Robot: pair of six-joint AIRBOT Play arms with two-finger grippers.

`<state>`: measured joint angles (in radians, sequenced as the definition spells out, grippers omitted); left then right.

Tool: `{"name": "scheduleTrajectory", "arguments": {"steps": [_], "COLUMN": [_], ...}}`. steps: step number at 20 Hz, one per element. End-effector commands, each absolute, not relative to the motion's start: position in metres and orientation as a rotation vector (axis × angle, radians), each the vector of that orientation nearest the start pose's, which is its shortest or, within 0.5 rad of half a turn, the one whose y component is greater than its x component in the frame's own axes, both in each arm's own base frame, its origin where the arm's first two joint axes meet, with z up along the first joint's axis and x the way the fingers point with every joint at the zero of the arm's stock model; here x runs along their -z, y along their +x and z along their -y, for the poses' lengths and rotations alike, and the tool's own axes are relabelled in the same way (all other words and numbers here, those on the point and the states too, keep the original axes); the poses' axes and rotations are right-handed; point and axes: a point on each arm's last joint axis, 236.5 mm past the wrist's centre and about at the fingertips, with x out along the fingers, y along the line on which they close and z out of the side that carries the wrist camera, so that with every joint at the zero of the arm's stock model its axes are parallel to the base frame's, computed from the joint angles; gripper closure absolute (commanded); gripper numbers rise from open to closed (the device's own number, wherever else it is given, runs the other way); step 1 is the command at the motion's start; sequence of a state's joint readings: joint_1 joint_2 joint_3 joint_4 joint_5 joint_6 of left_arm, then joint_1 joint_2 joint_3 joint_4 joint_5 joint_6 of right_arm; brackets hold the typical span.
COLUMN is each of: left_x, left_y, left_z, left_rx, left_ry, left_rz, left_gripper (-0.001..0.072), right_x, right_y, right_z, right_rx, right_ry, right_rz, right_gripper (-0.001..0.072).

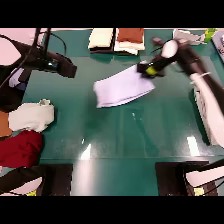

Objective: Fold the shirts.

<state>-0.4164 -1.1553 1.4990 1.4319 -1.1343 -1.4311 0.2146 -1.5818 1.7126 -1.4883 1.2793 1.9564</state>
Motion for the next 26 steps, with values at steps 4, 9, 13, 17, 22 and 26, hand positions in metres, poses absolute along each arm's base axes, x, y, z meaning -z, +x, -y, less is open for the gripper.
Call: {"name": "scheduleTrajectory", "arguments": {"steps": [4, 9, 13, 17, 22, 26], "left_x": [-0.205, -0.206, -0.207, -0.207, -0.208, -0.207], "left_y": [0.37, 0.369, 0.366, 0.365, 0.363, 0.362], "left_z": [0.228, 0.231, 0.235, 0.237, 0.241, 0.241], "left_rx": [0.608, 0.619, 0.635, 0.64, 0.657, 0.66], "left_ry": [0.194, 0.181, 0.163, 0.158, 0.138, 0.137], "left_rz": [-0.749, -0.751, -0.753, -0.756, -0.759, -0.762], "left_gripper": [0.0684, 0.0684, 0.0684, 0.0684, 0.0684, 0.0684], "right_x": [-0.131, -0.14, -0.156, -0.187, -0.26, -0.273], "right_y": [0.444, 0.416, 0.417, 0.427, 0.425, 0.401], "right_z": [0.102, 0.211, 0.241, 0.246, 0.245, 0.239], "right_rx": [0.372, 0.524, 0.514, 0.474, 0.449, 0.443], "right_ry": [0.402, 0.626, 0.777, 0.812, 0.728, 0.69], "right_rz": [-1.058, -0.93, -0.8, -0.692, -0.574, -0.63], "right_gripper": [0.0695, 0.0695, 0.0695, 0.0695, 0.0695, 0.0695]}}
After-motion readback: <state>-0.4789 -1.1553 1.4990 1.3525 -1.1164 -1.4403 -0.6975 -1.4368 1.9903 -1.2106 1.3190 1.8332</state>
